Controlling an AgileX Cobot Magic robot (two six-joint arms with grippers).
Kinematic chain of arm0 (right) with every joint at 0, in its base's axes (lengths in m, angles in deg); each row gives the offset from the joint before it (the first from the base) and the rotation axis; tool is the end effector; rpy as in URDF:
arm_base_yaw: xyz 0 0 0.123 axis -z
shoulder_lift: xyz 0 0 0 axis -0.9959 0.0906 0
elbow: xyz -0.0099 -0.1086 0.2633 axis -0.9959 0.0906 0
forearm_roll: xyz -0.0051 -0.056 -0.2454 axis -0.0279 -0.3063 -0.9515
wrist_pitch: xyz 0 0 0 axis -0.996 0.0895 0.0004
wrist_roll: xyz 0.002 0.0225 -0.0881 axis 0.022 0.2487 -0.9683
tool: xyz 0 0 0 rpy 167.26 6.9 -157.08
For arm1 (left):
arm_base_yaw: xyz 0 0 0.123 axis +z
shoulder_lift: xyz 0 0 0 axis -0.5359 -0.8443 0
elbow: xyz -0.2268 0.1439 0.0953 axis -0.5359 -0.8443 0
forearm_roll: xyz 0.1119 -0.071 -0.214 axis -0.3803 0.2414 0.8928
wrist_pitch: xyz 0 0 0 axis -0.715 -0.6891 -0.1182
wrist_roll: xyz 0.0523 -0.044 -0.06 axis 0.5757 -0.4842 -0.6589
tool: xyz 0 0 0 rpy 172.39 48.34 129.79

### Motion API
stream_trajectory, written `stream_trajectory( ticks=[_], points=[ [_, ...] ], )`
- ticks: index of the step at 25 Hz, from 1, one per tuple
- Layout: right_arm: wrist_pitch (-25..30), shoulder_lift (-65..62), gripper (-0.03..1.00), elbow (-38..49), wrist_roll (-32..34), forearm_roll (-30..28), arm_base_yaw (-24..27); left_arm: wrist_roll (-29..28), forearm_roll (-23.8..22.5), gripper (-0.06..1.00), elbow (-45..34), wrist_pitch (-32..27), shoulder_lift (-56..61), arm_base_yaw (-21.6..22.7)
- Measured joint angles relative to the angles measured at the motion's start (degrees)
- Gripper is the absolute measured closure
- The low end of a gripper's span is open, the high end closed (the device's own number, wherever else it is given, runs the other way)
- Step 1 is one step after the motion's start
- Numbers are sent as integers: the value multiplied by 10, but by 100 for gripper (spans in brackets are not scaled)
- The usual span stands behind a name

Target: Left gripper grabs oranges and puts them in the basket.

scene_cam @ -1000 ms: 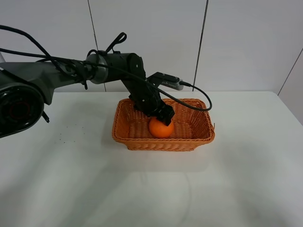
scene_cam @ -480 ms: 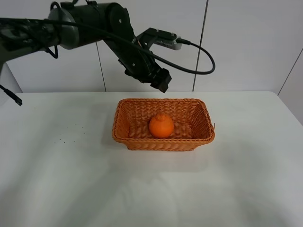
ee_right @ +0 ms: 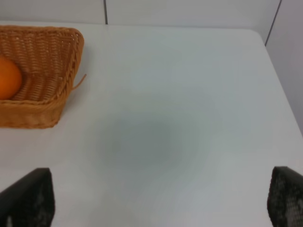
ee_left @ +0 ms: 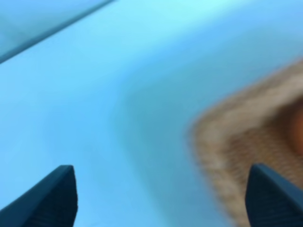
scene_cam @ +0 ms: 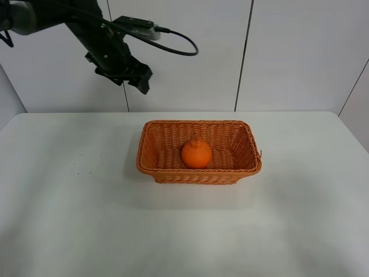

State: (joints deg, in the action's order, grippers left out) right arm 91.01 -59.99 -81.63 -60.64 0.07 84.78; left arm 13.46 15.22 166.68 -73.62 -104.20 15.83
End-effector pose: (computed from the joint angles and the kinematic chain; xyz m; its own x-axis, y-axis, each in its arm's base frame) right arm -0.0037 0.0000 0.2793 -0.4215 0.0091 -0.9068 0.0035 1.0000 0.0084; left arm 0.4460 -0.1328 0.3070 -0.6849 0.4054 -0.6055 0.4256 0.8970 0.1192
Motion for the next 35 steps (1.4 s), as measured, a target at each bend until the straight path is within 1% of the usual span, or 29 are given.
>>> stream_trajectory(
  ticks=[6, 9, 12, 18, 22, 25, 26, 31, 32, 33, 34, 35],
  points=[
    [0, 0, 27, 0, 0, 0, 0, 1, -8, 12, 0, -3, 13, 125],
    [0, 0, 27, 0, 0, 0, 0, 1, -9, 12, 0, -4, 19, 173],
    [0, 0, 27, 0, 0, 0, 0, 1, -8, 12, 0, -15, 21, 200],
    [0, 0, 27, 0, 0, 0, 0, 1, 0, 12, -2, -27, 27, 208],
    [0, 0, 27, 0, 0, 0, 0, 5, 0, 12, -34, -22, 56, 208],
    [0, 0, 27, 0, 0, 0, 0, 10, 0, 12, -89, -1, 101, 209],
    [0, 0, 27, 0, 0, 0, 0, 10, 0, 12, -89, -1, 101, 209],
    [0, 0, 27, 0, 0, 0, 0, 15, 0, 12, -200, 52, 191, 218],
    [0, 0, 27, 0, 0, 0, 0, 19, 0, 12, -251, 80, 239, 224],
    [0, 0, 27, 0, 0, 0, 0, 21, 0, 12, -273, 92, 265, 227],
    [0, 0, 27, 0, 0, 0, 0, 21, 0, 12, -273, 92, 265, 227],
    [0, 0, 27, 0, 0, 0, 0, 24, 0, 12, -302, 109, 291, 227]
  ],
)
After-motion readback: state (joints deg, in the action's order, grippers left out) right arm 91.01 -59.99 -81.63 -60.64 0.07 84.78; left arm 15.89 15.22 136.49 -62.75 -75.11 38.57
